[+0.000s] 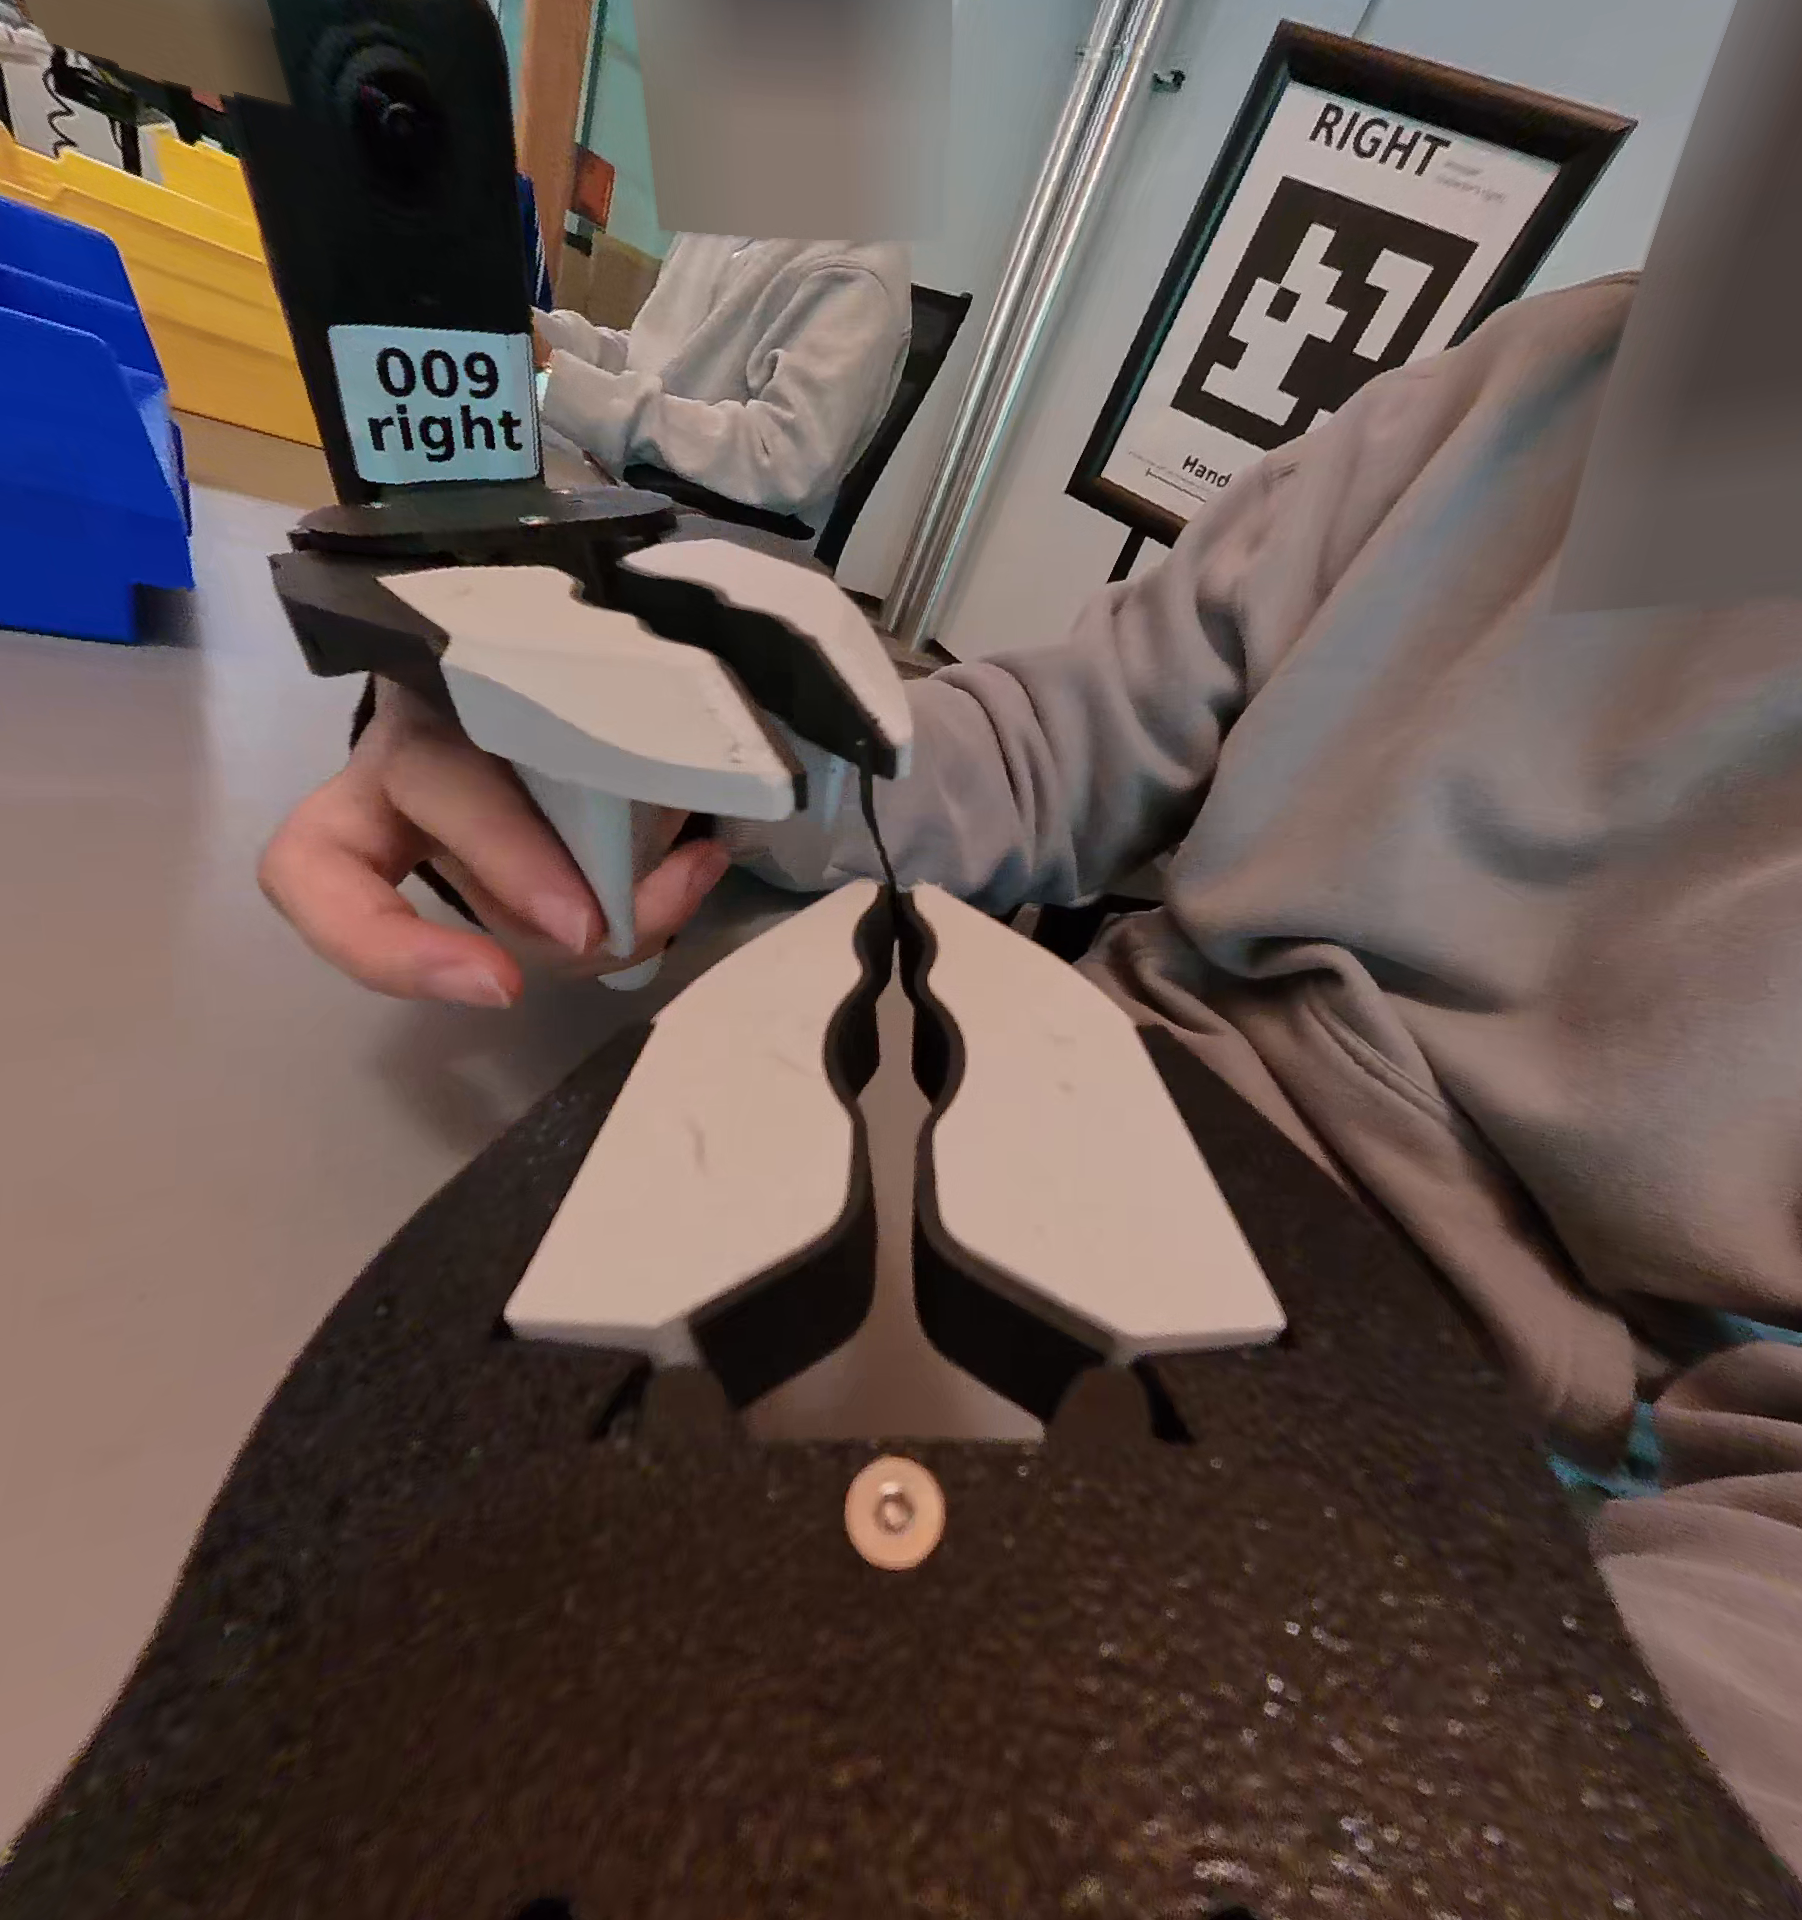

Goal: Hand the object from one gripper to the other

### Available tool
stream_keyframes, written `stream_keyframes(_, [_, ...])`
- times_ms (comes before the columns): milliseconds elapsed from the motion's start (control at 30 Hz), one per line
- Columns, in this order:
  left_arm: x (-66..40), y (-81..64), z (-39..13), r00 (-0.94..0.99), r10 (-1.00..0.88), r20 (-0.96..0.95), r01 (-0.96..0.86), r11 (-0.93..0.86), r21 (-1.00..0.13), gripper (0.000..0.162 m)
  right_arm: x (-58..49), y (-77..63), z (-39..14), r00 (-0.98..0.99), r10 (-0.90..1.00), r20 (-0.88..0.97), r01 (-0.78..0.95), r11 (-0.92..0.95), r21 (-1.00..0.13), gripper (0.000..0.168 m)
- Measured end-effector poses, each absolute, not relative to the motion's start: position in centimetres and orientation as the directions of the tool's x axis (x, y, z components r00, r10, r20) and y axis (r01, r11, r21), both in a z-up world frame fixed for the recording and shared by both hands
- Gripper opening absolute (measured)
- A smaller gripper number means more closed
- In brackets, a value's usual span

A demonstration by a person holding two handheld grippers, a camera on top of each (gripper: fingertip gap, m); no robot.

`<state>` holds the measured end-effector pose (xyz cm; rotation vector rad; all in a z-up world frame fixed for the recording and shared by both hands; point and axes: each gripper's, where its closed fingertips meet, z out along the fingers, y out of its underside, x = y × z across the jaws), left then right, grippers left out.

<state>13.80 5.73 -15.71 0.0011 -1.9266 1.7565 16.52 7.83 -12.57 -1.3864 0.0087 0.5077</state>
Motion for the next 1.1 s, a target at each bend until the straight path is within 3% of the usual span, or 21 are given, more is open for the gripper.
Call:
stream_keyframes(433, [14.2,5.5,-15.8,-0.864,0.329,0.382,-0.357,0.137,-0.924,0.0,16.6,8.0,-12.7,0.924,0.309,-0.227,-0.272,0.11,-0.956,0.001])
stream_keyframes(500, [15.9,5.3,-15.6,-0.903,0.234,0.361,-0.352,0.081,-0.932,0.001,18.3,8.1,-12.5,0.955,0.198,-0.223,-0.253,0.144,-0.957,0.001])
stream_keyframes(567, [18.7,5.4,-15.2,-0.947,0.058,0.316,-0.317,-0.003,-0.949,0.02,21.1,7.7,-12.4,0.977,0.005,-0.214,-0.211,0.187,-0.959,0.001])
stream_keyframes(633, [22.2,5.9,-15.2,-0.947,-0.191,0.259,-0.253,-0.056,-0.966,0.027,24.8,6.4,-12.7,0.943,-0.262,-0.203,-0.147,0.218,-0.965,0.001])
stream_keyframes(767, [25.6,6.7,-16.2,-0.854,-0.517,0.064,-0.1,0.042,-0.994,0.029,28.7,2.7,-12.3,0.793,-0.573,-0.207,-0.045,0.284,-0.958,0.001])
stream_keyframes(933, [25.4,4.1,-16.8,-0.774,-0.6,-0.201,0.081,0.22,-0.972,0.033,30.1,0.6,-12.6,0.696,-0.648,-0.308,-0.07,0.365,-0.928,0.001])
stream_keyframes(1033, [24.7,2.7,-17.4,-0.654,-0.535,-0.534,0.321,0.443,-0.837,0.033,30.4,0.7,-13.2,0.695,-0.57,-0.438,-0.186,0.446,-0.875,0.001])
stream_keyframes(1100, [24.5,2.4,-17.8,-0.471,-0.41,-0.781,0.487,0.618,-0.618,0.032,30.4,0.7,-13.4,0.684,-0.486,-0.544,-0.277,0.516,-0.81,0.001])
